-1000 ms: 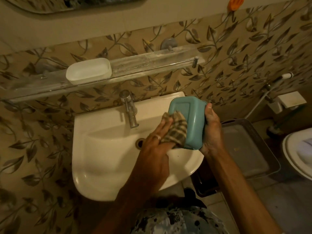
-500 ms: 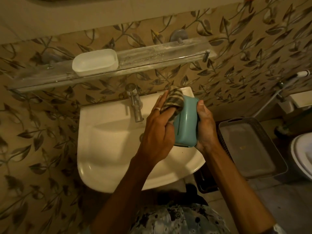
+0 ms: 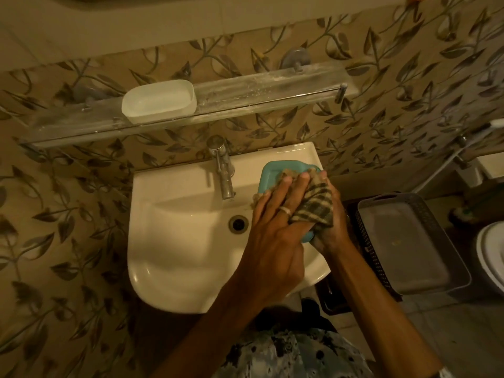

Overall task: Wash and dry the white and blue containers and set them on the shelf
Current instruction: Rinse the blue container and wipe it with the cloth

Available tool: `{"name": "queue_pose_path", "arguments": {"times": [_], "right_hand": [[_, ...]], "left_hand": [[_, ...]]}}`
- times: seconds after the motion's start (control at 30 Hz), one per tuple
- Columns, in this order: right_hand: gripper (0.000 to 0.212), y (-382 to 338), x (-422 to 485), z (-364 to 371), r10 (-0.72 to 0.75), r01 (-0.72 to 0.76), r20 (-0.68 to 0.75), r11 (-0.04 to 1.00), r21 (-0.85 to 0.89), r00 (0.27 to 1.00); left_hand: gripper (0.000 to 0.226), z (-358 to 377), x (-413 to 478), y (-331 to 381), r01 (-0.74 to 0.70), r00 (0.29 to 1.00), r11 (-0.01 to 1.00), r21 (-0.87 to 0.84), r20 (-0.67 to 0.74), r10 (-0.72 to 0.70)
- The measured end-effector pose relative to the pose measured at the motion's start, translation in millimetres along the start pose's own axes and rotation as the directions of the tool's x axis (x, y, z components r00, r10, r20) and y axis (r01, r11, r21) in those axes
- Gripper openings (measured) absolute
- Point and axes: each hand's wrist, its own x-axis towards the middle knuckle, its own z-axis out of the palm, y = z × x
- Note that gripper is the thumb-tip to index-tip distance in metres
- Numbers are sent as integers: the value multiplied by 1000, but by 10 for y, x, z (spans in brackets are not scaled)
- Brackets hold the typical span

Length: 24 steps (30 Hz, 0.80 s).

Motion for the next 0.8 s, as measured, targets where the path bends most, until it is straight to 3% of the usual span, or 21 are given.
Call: {"name": "queue_pose_path", "arguments": {"times": [0.13,0.37,0.57,0.67,0.73,0.8], "right_hand": [[39,30,30,15,-22,22,30,1000,9,999],[59,-54,29,31,-99,99,-35,995,0,995],[50,-88,110,58,-136,135,-42,991,-17,990],[50,-73,94,76,-157,158,27,986,-53,987],[57,-51,64,111,-163,167,54,982,-88,985],[50,1,49,115,-169,176,66,975,-136,983]], "left_hand": [[49,-26,279,-75,63,997,995,-78,-34,-66],[44,-74,146,-314,296,934,881,-369,-82,-348],[63,130,-216,-33,130,963,957,-260,-197,-184],[57,96,-132,-21,86,975,986,-144,-192,-114],[51,10,15,-45,81,983,989,-125,-156,-100],[46,-58,155,-109,87,985,989,-117,-141,-103]]}}
